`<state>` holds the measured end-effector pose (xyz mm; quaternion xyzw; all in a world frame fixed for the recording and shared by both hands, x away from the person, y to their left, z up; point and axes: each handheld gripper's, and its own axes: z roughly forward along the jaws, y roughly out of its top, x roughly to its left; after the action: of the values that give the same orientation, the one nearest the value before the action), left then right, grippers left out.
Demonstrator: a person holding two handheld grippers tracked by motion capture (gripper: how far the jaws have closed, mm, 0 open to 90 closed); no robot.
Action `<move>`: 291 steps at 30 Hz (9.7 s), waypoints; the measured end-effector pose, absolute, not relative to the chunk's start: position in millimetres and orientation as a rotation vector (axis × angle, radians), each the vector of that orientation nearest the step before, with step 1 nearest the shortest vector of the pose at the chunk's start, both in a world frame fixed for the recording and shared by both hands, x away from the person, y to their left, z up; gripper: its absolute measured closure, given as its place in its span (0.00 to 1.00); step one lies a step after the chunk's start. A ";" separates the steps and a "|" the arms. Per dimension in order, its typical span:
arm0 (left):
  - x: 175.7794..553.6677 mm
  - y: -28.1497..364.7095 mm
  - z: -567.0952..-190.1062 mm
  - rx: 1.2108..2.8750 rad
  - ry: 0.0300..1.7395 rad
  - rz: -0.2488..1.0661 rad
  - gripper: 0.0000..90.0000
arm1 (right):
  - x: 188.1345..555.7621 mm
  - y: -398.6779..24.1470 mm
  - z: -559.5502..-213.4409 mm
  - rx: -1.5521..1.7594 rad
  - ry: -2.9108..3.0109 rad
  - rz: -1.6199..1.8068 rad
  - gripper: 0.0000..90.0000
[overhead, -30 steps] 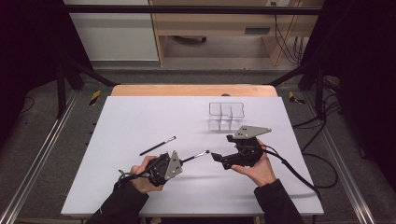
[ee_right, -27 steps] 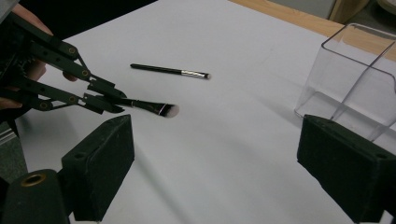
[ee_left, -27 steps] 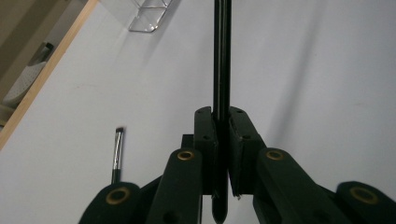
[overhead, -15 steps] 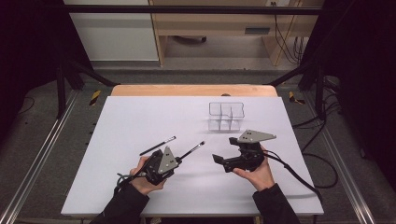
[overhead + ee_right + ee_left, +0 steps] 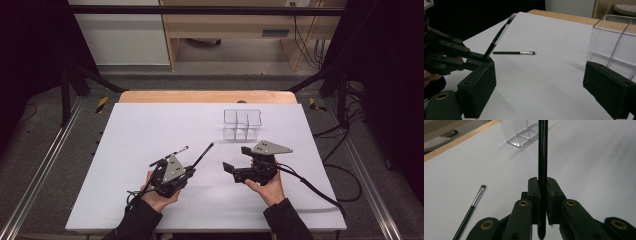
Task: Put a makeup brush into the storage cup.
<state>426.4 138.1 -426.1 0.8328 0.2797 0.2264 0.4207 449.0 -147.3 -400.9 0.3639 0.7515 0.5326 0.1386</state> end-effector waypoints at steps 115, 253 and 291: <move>420.5 103.2 -418.6 1.962 0.765 0.489 0.43 | 456.0 -114.8 -401.7 1.276 1.968 1.888 0.93; 443.1 221.6 -416.6 1.997 0.892 0.560 0.09 | 593.3 -162.0 -355.4 1.260 1.645 1.414 0.93; 443.1 220.8 -416.9 2.002 0.888 0.564 0.08 | 594.8 -157.1 -397.0 1.332 1.712 1.373 0.93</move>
<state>443.1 220.8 -416.9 0.8009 0.3552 0.2256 0.4260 594.8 -157.1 -397.0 0.4975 0.6395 0.5130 0.2834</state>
